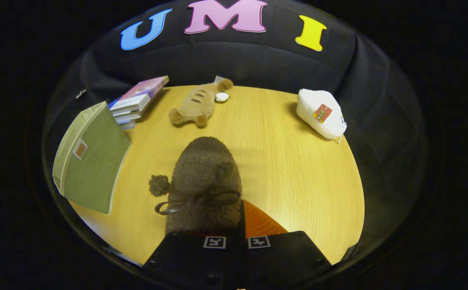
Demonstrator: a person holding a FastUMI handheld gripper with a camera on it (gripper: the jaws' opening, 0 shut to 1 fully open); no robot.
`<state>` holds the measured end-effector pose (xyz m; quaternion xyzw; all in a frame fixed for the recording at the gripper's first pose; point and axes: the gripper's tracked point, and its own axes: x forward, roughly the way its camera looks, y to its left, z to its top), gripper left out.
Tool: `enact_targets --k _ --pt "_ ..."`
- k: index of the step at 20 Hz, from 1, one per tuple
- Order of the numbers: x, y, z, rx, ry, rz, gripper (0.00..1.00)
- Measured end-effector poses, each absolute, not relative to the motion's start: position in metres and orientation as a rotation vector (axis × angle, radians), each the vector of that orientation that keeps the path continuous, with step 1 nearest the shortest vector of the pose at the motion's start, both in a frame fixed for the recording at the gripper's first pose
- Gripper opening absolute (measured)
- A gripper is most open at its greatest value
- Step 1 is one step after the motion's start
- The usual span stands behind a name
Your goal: Open the storage box then place both shoes into the box .Put the left shoe in first, then the right shoe, with the right side of both shoes facing outward in a uniform manner.
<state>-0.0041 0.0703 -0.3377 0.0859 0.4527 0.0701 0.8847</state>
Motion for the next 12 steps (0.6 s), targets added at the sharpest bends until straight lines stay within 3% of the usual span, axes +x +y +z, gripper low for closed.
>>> enact_targets --k 12 --pt "0.040 0.238 -0.161 0.340 0.823 0.355 0.05"
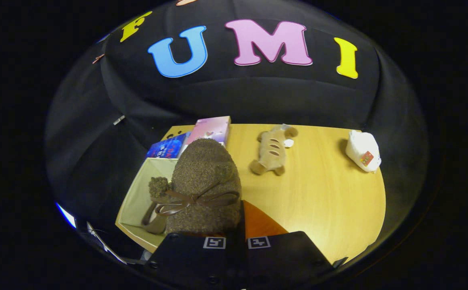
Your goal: Open the storage box then place both shoes into the box .Put the left shoe in first, then the right shoe, with the right side of both shoes facing outward in a uniform manner.
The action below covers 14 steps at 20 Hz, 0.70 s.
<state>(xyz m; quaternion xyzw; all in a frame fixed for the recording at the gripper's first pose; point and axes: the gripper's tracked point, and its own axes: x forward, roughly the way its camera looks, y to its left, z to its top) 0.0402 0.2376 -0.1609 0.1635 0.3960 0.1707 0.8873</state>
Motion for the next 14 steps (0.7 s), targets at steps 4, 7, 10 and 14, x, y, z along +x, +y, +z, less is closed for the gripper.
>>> enact_targets --k 4,7,10,14 --pt "0.042 0.314 -0.137 0.383 0.858 0.418 0.05" --pt "0.044 0.361 -0.146 0.365 0.905 0.431 0.05" --pt "0.045 0.392 -0.177 0.312 0.973 0.390 0.05" --pt "0.038 0.407 -0.225 0.182 1.063 0.321 0.05"
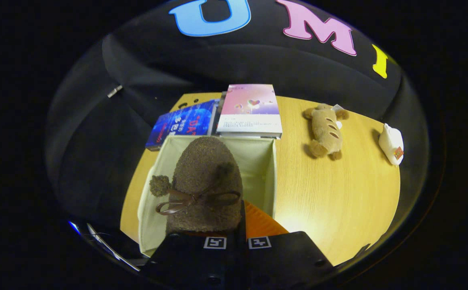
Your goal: Open the storage box then place both shoes into the box .Put the left shoe in first, then the right shoe, with the right side of both shoes facing outward in a uniform manner.
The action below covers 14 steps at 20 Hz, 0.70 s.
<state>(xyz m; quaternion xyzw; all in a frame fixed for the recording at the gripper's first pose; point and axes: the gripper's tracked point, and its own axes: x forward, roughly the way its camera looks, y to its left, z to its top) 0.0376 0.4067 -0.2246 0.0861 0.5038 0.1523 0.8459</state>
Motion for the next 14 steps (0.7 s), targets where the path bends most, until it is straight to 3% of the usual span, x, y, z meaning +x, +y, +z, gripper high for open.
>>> enact_targets --k 6,14 --pt "0.025 0.408 -0.281 0.062 1.235 0.183 0.05" --pt "0.026 0.413 -0.307 -0.065 1.320 0.152 0.07"
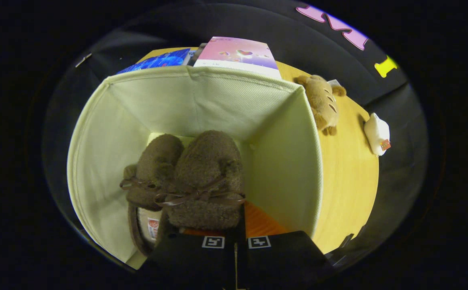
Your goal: Open the storage box then place both shoes into the box .Put the left shoe in first, then the right shoe, with the right side of both shoes facing outward in a uniform manner.
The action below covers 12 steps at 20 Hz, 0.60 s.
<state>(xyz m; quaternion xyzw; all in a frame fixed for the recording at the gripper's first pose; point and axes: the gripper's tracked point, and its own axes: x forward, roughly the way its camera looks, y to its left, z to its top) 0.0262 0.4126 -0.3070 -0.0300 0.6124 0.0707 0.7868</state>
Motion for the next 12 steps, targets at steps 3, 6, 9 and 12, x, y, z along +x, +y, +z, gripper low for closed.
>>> enact_targets --k 3,6,9,12 --pt "0.022 0.411 -0.314 -0.177 1.328 0.173 0.09" --pt "0.022 0.412 -0.322 -0.220 1.321 0.184 0.11" --pt "0.019 0.422 -0.320 -0.183 1.334 0.223 0.22" --pt "0.014 0.431 -0.318 -0.184 1.328 0.273 0.46"
